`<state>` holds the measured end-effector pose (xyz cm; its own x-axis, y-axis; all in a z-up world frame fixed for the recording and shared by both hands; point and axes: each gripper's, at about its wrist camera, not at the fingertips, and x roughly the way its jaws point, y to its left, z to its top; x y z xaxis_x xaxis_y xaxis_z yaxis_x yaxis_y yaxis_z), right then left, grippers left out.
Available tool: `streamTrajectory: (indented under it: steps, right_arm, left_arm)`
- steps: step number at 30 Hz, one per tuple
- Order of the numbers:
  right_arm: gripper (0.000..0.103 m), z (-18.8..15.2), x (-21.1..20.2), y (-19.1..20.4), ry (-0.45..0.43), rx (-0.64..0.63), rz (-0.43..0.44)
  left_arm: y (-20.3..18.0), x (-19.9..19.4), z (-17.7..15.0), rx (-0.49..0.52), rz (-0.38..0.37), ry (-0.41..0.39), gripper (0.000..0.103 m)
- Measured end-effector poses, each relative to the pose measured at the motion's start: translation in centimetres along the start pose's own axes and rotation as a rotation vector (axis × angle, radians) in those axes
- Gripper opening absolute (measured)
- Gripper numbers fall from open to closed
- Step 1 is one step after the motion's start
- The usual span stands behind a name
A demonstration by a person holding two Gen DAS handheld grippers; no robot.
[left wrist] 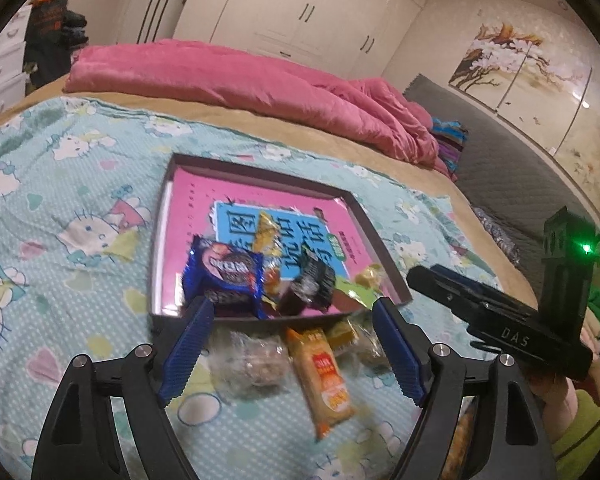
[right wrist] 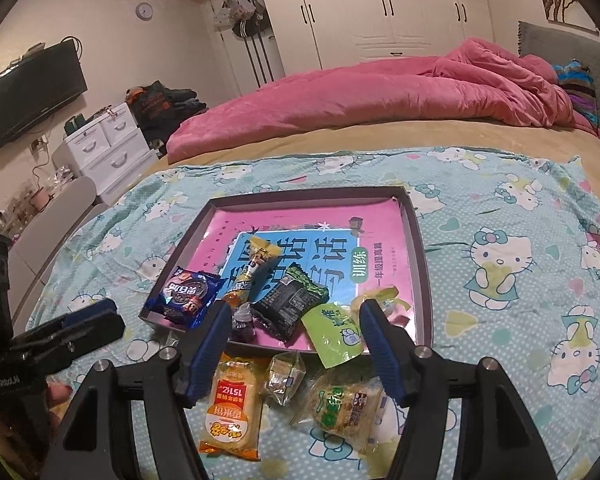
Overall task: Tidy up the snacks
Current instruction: 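Withdraw both grippers from the tray toward the snacks beside it, then grasp the clear cookie bag with the left gripper while the right grasps a clear wrapped snack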
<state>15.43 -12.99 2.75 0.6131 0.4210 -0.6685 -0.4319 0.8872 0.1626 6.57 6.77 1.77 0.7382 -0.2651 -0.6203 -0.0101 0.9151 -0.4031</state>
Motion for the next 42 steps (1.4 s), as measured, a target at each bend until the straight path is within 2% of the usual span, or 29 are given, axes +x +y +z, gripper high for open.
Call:
streamTrajectory:
  steps: [18, 31, 42]
  right_arm:
    - [0.067, -0.1, -1.7, -0.6, -0.018, -0.002, 0.034]
    - [0.067, -0.9, -1.6, -0.3, -0.002, -0.011, 0.059]
    - [0.067, -2.0, -1.0, -0.1, 0.03, -0.026, 0.077]
  left_arm:
    - [-2.1, 0.0, -1.8, 0.04, 0.047, 0.071, 0.083]
    - [-1.1, 0.5, -2.6, 0.029, 0.131, 0.111, 0.083]
    - [-0.9, 1.0, -3.1, 0.029, 0.166, 0.137, 0.083]
